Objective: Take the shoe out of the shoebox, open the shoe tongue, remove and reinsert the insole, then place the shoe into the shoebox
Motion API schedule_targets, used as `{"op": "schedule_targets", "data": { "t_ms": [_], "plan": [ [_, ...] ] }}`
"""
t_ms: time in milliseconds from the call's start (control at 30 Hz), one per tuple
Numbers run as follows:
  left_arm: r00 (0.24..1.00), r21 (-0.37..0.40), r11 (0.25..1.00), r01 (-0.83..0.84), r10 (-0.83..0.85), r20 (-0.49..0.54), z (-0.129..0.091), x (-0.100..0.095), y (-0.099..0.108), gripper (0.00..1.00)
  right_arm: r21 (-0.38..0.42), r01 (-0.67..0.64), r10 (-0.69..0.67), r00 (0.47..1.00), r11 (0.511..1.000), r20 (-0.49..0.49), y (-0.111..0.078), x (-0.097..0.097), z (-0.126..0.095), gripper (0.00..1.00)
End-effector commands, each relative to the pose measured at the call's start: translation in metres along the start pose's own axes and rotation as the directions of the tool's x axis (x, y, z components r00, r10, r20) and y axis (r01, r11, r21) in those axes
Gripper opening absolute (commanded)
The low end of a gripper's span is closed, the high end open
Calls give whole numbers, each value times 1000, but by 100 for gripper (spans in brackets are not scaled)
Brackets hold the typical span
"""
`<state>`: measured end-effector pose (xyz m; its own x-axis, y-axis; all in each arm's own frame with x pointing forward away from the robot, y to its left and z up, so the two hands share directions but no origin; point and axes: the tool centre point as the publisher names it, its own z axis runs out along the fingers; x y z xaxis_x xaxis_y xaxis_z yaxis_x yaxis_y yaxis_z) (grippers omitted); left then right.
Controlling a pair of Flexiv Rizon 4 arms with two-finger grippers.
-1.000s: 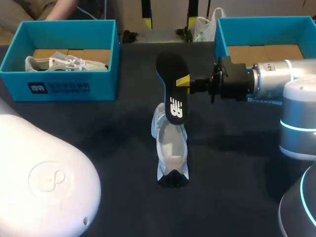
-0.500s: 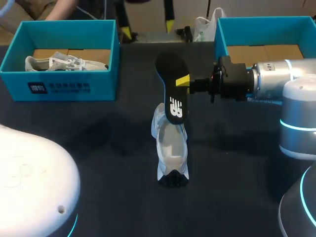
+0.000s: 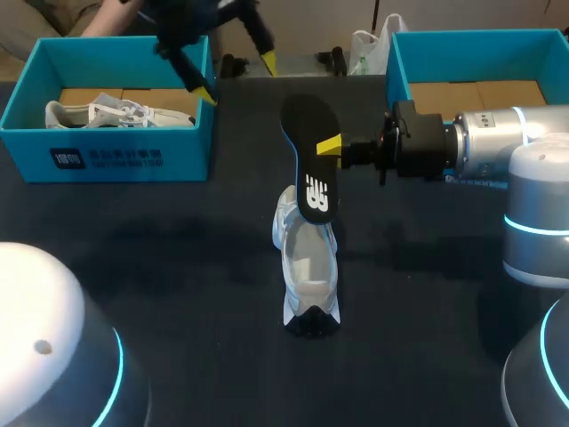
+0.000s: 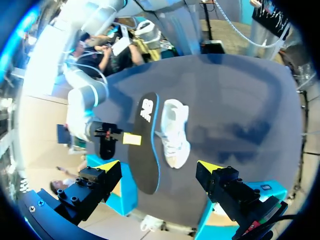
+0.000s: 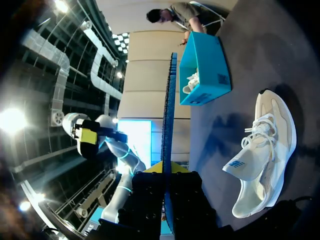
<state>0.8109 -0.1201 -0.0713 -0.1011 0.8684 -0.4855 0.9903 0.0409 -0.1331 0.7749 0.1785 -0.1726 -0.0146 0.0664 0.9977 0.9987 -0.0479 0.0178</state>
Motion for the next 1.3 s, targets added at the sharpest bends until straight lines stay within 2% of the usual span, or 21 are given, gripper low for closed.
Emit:
{"op": "schedule_targets", "data": {
  "t_ms": [33, 100, 200, 300, 367, 700, 767, 800, 867, 900, 1000, 1100, 1300],
  "plan": [
    [753, 38, 999, -1, -24, 658, 2, 8, 1, 100, -3, 0, 0, 1000, 1000, 1, -1, 0, 1, 0],
    [738, 30, 999, 13, -30, 674, 6, 9, 1, 100, -3, 0, 0, 1000, 1000, 1, -1, 0, 1, 0],
    [657, 38, 999, 31, -50, 753, 13, 19, 3, 100, -3, 0, 0, 1000, 1000, 1, -1, 0, 1, 0],
    [551, 24, 1000, 4, -22, 834, 18, 28, 4, 100, -3, 0, 0, 1000, 1000, 1, -1, 0, 1, 0],
    [479, 70, 997, -33, -45, 877, 20, 31, 1, 100, -3, 0, 0, 1000, 1000, 1, -1, 0, 1, 0],
    [479, 70, 997, -33, -45, 877, 20, 31, 1, 100, -3, 0, 0, 1000, 1000, 1, -1, 0, 1, 0],
    [463, 25, 1000, 2, -23, 886, 42, 30, 8, 100, -3, 0, 0, 1000, 1000, 1, -1, 0, 1, 0],
    [432, 53, 998, 17, -55, 900, 50, 30, 12, 100, -3, 0, 0, 1000, 1000, 1, -1, 0, 1, 0],
    [401, 36, 998, 42, -50, 915, 63, 29, 21, 100, -3, 0, 0, 1000, 1000, 1, -1, 0, 1, 0],
    [375, 72, 996, 45, -84, 923, 66, 28, 23, 100, -3, 0, 0, 1000, 1000, 1, -1, 0, 1, 0],
    [329, 81, 996, 45, -91, 940, 73, 25, 24, 100, -3, 0, 0, 1000, 1000, 1, -1, 0, 1, 0],
    [290, 64, 997, 41, -73, 954, 75, 21, 23, 100, -3, 0, 0, 1000, 1000, 1, -1, 0, 1, 0],
    [264, 0, 999, 33, -9, 965, 90, 12, 21, 100, -3, 0, 0, 1000, 1000, 1, -1, 0, 1, 0]
  ]
}}
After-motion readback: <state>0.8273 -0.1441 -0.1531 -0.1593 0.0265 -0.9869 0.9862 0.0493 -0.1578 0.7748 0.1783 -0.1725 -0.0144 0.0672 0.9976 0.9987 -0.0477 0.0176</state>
